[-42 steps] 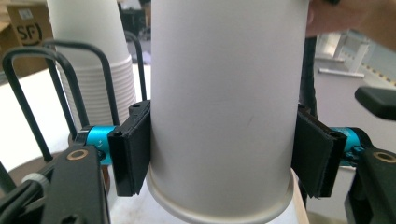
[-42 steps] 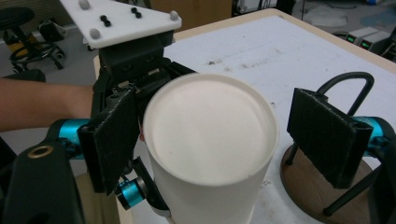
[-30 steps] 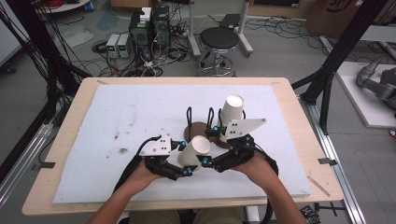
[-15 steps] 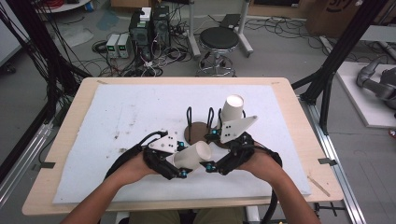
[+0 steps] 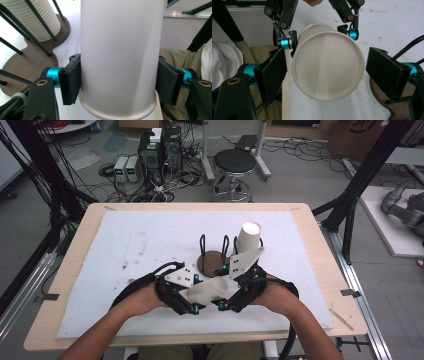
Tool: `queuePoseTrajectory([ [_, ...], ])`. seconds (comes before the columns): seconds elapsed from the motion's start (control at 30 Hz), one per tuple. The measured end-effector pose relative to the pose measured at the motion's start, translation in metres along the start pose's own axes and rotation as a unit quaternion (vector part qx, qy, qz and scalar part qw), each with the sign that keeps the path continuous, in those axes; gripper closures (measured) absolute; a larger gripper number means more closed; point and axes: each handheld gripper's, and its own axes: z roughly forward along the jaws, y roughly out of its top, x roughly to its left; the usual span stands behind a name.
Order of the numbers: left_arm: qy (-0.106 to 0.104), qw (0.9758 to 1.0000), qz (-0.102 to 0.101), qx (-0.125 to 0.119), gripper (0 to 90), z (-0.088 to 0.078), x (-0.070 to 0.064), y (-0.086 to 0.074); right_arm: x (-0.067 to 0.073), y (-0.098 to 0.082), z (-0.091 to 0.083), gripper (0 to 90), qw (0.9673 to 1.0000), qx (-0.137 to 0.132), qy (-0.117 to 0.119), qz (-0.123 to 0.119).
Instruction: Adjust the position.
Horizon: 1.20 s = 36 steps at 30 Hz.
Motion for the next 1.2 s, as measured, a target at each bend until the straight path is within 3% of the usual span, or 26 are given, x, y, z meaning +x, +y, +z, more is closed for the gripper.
queuePoseTrajectory([
  [0.23, -0.007, 0.9999, 0.003, 0.008, 30.7, 0.001, 0.000, -0.001, 0.001, 0.001, 0.009, 18.7, 0.9997, 0.018, 0.012, -0.006],
  [0.53, -0.019, 0.9998, 0.005, 0.010, 30.6, 0.004, 0.000, -0.001, 0.000, 0.002, 0.014, 33.5, 0.9989, 0.030, 0.030, -0.018],
  [0.87, -0.027, 0.9996, 0.002, 0.011, 28.0, 0.005, 0.000, -0.001, 0.000, 0.001, 0.016, 34.4, 0.9986, 0.033, 0.035, -0.022],
  [0.93, -0.025, 0.9997, 0.002, 0.000, 25.8, 0.005, 0.000, -0.002, -0.001, 0.000, 0.013, 33.8, 0.9989, 0.024, 0.034, -0.021],
  [0.97, -0.022, 0.9997, 0.000, -0.013, 25.8, 0.004, 0.000, -0.003, -0.001, 0.000, 0.013, 33.8, 0.9989, 0.024, 0.034, -0.021],
  [1.0, -0.017, 0.9993, -0.009, -0.033, 19.9, 0.002, 0.001, -0.007, -0.001, -0.001, 0.010, 33.7, 0.9991, 0.014, 0.035, -0.019],
  [1.03, -0.017, 0.9993, -0.009, -0.033, 18.1, 0.002, 0.001, -0.007, -0.001, -0.001, 0.010, 33.7, 0.9991, 0.014, 0.035, -0.019],
  [1.07, -0.013, 0.9985, -0.016, -0.050, 18.1, 0.001, 0.001, -0.010, -0.001, -0.002, 0.008, 33.7, 0.9992, 0.010, 0.036, -0.016],
  [1.2, -0.007, 0.9914, -0.038, -0.125, 17.0, -0.005, 0.000, -0.024, -0.003, -0.010, 0.002, 33.7, 0.9996, -0.005, 0.029, -0.002],
])
